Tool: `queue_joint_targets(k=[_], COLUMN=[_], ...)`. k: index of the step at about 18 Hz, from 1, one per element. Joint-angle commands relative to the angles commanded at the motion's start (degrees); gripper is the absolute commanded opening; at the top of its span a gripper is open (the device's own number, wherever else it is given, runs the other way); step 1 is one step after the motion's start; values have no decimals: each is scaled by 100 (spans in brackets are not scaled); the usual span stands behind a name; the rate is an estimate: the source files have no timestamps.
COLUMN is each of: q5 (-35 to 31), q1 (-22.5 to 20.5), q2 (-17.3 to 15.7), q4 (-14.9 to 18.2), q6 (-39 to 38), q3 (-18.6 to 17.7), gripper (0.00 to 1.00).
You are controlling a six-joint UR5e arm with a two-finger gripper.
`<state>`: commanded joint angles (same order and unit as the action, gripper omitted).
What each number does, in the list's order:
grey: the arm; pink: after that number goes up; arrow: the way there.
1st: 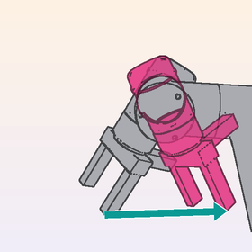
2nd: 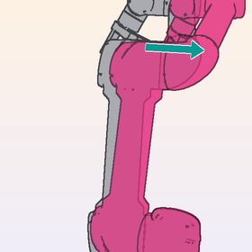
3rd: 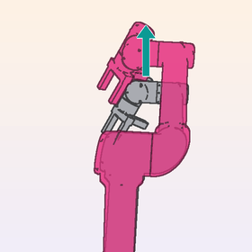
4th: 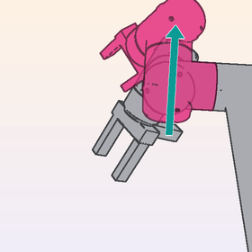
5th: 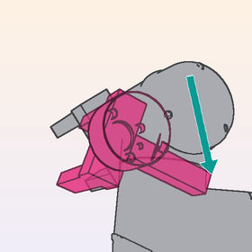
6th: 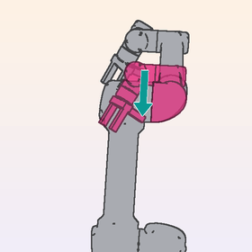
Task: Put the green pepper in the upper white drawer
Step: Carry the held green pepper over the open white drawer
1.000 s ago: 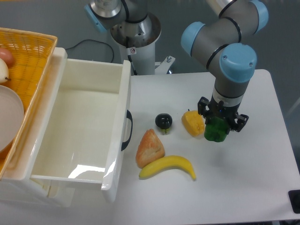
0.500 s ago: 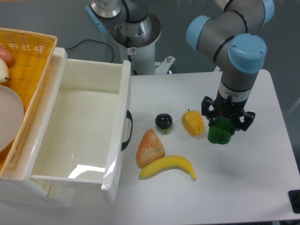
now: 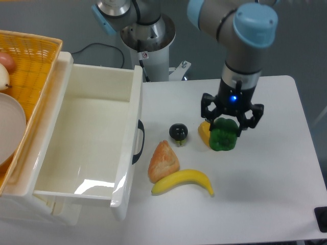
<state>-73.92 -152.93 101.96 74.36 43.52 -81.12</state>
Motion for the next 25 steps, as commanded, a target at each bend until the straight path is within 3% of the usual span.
queue_joint_targets(k=[7,14,25], q5=[536,800,757], q1=[105,755,1652], q2=[-659,-1239,-1284], q4=[0,0,-132], q6=[-1046,-1539,-1908], q3=[-26,-421,-782], gripper=[36,35,35])
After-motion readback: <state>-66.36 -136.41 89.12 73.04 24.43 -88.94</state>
